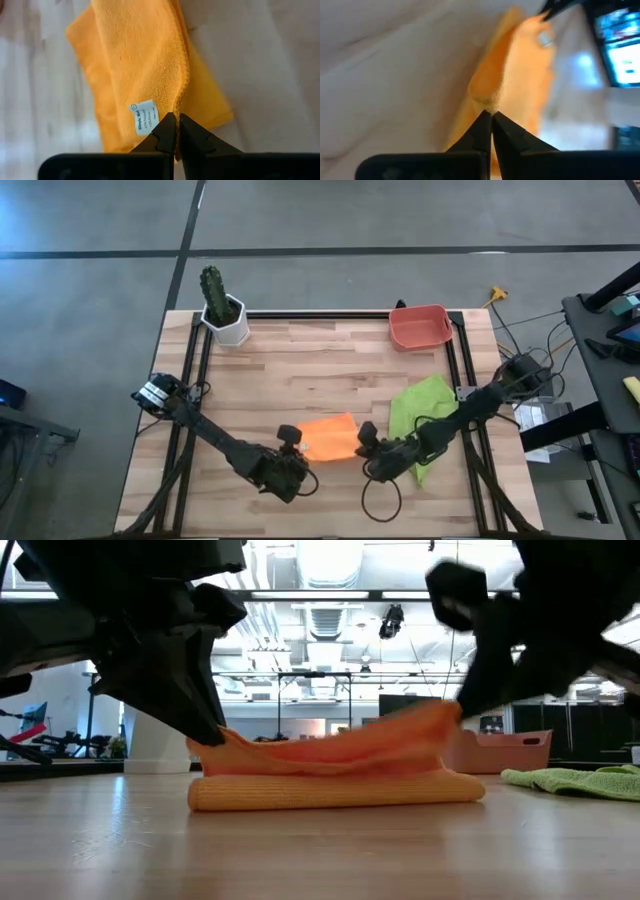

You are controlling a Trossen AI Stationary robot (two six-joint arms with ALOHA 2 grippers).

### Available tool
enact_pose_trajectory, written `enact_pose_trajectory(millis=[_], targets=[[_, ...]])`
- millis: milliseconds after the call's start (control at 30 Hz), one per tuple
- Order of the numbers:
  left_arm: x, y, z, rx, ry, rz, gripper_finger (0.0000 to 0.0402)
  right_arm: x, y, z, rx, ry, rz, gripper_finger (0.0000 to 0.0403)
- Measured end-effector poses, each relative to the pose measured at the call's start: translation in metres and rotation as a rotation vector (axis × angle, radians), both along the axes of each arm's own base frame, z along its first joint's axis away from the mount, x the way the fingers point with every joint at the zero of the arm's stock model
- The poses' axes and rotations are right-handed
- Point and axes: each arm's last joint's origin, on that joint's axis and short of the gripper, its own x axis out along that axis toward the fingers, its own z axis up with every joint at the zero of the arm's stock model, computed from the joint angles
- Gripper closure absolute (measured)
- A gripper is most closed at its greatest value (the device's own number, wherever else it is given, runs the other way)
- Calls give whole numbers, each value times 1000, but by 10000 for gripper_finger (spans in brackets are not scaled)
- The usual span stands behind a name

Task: Roll microfiber towels into tight, uniform cylinder then place into a basket
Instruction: Fold the orange microfiber cloth

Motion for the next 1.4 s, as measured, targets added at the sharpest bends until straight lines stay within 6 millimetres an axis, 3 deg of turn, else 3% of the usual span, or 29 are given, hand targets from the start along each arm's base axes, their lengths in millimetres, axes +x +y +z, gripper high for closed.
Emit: enact_pose_trajectory(millis=[200,600,1067,1400], targets=[[-1,6,6,65,-13,30,402,3,-20,17,-48,-42,-64,394],[3,30,10,108,-3,124,402,20,-72,8,-39,21,-229,394],[13,15,13,-216,-32,68,402,4,-61,-6,148,187,-164,394],[10,9,18,-280,-33,53,402,2,-56,-7,228,223,-127,394]])
